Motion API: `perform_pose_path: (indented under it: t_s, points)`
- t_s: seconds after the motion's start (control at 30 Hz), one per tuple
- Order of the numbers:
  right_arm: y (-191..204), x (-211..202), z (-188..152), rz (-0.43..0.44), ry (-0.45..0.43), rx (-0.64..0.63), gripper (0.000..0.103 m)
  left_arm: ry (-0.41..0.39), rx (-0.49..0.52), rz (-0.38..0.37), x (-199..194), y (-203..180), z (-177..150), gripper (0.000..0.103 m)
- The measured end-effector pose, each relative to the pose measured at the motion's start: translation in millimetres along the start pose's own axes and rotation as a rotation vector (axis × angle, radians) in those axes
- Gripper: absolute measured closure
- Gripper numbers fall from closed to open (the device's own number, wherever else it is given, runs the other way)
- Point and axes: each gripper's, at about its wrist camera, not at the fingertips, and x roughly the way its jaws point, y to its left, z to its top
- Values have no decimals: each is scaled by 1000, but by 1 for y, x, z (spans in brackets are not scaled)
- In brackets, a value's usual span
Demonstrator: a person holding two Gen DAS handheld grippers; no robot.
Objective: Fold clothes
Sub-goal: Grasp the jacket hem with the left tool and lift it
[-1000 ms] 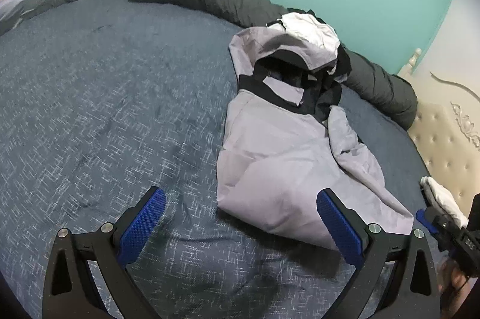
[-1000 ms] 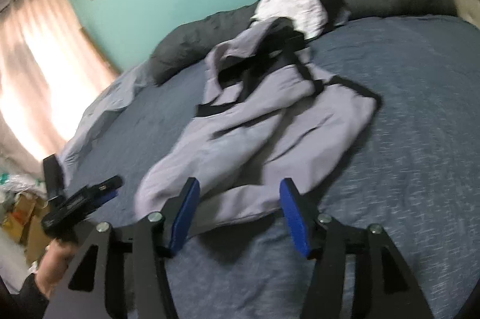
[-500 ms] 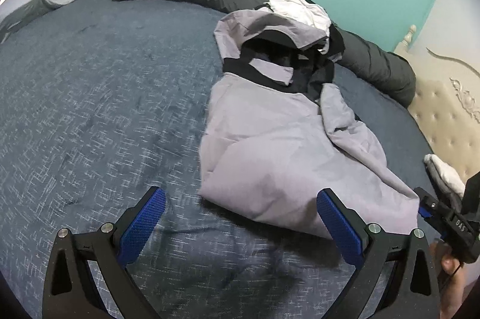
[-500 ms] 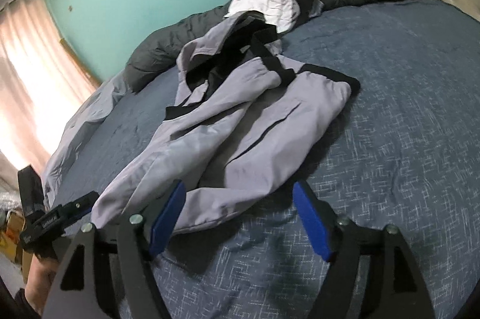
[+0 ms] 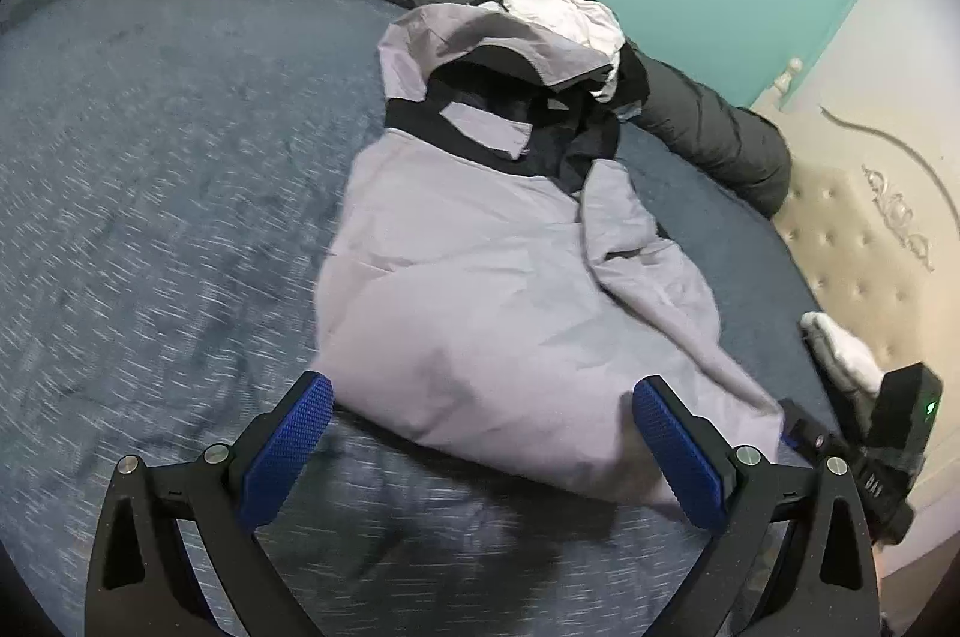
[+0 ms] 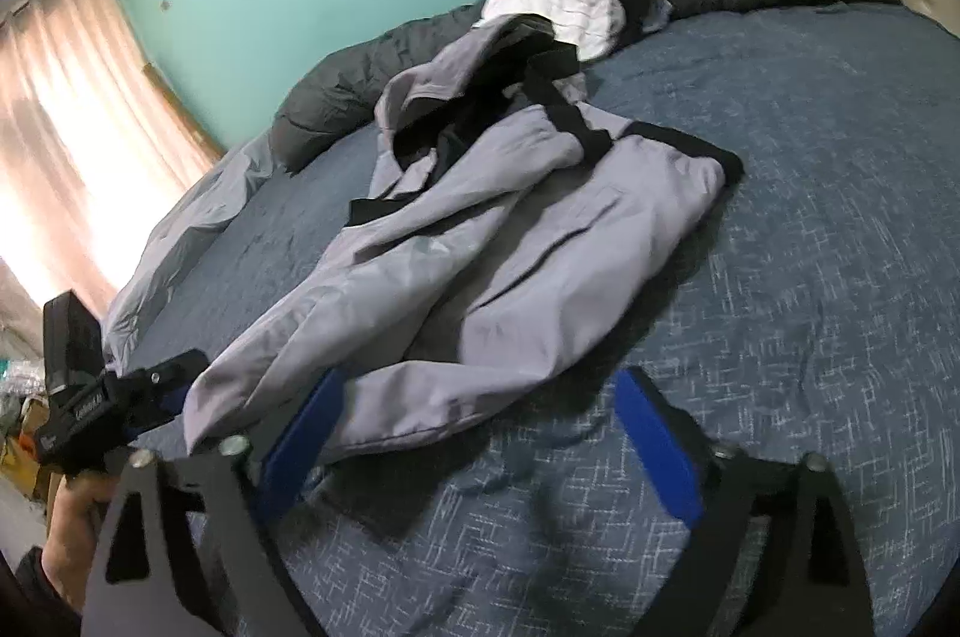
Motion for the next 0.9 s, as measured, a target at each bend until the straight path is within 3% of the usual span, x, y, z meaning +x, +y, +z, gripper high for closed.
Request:
perform_pose_path:
  t_s: [0.13,0.43,0.53,0.63,0.83,0.9]
  points:
    - [0,-1,1,19,-4,-5,2,31,25,-31,9,-12,-4,2]
    - [1,-1,2,-11,20,-13,2,144,-17,-84,40,-7,-21,19]
    - [0,-2,2,15,15,4,2,174,-12,-94,46,-5,-25,34]
    - [-3,-2,4,23,7,26,2,190,10,-94,49,-5,-27,59]
    - [-6,-1,6,22,3,44,2,204,51,-89,51,-5,-31,84]
    - [-6,-1,7,27,0,51,2,194,70,-88,46,-6,-29,88]
